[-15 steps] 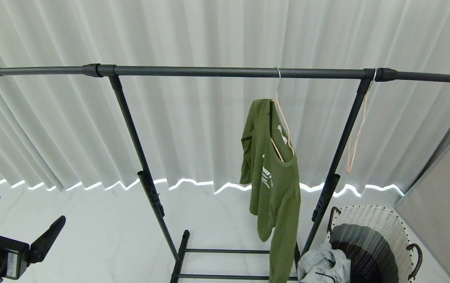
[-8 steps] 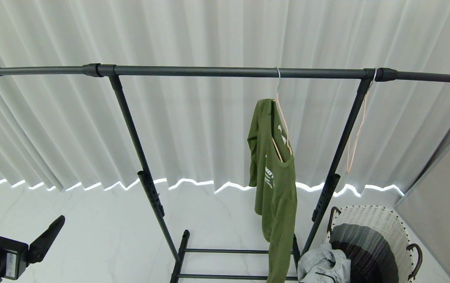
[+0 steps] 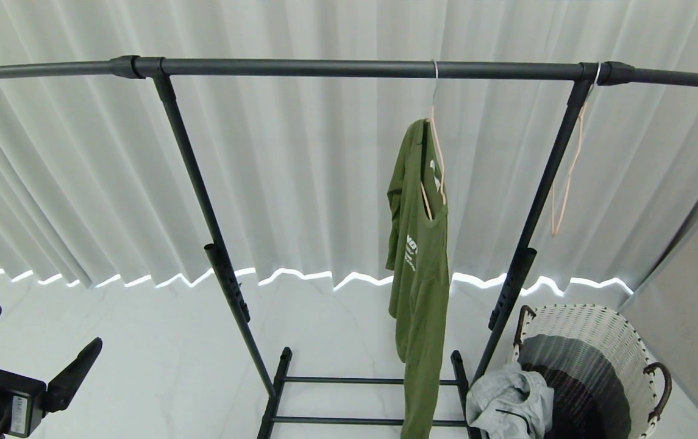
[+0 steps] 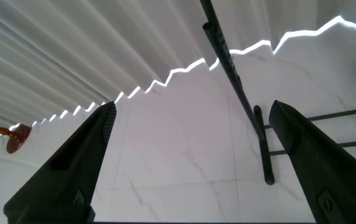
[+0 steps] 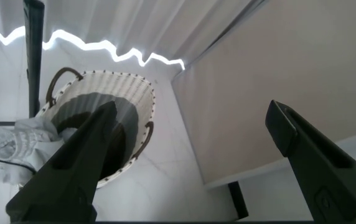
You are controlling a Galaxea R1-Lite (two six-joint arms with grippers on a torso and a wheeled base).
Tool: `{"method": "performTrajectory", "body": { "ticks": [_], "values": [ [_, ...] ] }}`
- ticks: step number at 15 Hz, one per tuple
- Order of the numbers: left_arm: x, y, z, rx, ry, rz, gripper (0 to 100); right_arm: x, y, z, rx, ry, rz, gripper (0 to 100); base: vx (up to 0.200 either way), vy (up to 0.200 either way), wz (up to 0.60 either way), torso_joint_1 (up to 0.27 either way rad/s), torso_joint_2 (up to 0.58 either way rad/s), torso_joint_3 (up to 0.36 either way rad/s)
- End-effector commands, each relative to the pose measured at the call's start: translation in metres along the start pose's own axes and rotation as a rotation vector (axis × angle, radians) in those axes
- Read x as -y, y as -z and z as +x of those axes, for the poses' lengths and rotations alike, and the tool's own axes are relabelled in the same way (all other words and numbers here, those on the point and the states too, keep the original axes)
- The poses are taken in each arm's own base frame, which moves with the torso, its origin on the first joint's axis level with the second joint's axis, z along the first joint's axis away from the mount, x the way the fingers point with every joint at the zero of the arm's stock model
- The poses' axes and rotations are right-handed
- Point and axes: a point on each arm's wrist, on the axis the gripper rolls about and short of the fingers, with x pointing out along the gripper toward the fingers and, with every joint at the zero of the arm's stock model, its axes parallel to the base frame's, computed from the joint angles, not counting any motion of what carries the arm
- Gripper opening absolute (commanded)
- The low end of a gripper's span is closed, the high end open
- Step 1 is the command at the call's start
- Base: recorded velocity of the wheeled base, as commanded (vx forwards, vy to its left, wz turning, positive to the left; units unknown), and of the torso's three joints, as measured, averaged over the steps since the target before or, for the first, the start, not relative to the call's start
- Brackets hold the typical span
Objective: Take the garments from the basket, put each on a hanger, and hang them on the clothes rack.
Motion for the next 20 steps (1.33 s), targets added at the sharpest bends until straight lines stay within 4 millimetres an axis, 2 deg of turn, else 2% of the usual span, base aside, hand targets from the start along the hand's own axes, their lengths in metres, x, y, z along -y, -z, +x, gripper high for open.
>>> {"method": "performTrajectory", "body": {
  "ticks": [1,6,13,16,20],
  "values": [
    [0.000,0.000,0.001,-0.002,0.002,0.001,100,-0.001,0.000,0.001,-0.006,-0.002,-0.003,100,0.000,0.000,0.00,-0.203,0.51,0.305],
    [0.001,0.001,0.000,-0.002,0.005,0.003,100,-0.002,0.003,0.001,-0.013,-0.007,-0.006,100,0.000,0.000,0.00,-0.185,0.49,0.303],
    [0.007,0.012,-0.004,-0.020,0.025,0.010,100,-0.003,0.012,0.004,-0.057,0.012,-0.040,100,0.000,0.000,0.00,-0.150,0.47,0.319],
    [0.010,0.009,-0.006,0.020,0.080,0.020,100,-0.007,0.027,0.004,-0.100,0.001,-0.093,100,0.000,0.000,0.00,-0.084,0.35,0.264],
    [0.015,0.006,-0.009,0.075,0.146,0.034,100,-0.010,0.034,0.002,-0.109,-0.017,-0.125,100,0.200,0.000,0.00,-0.014,0.06,0.055]
  ]
}}
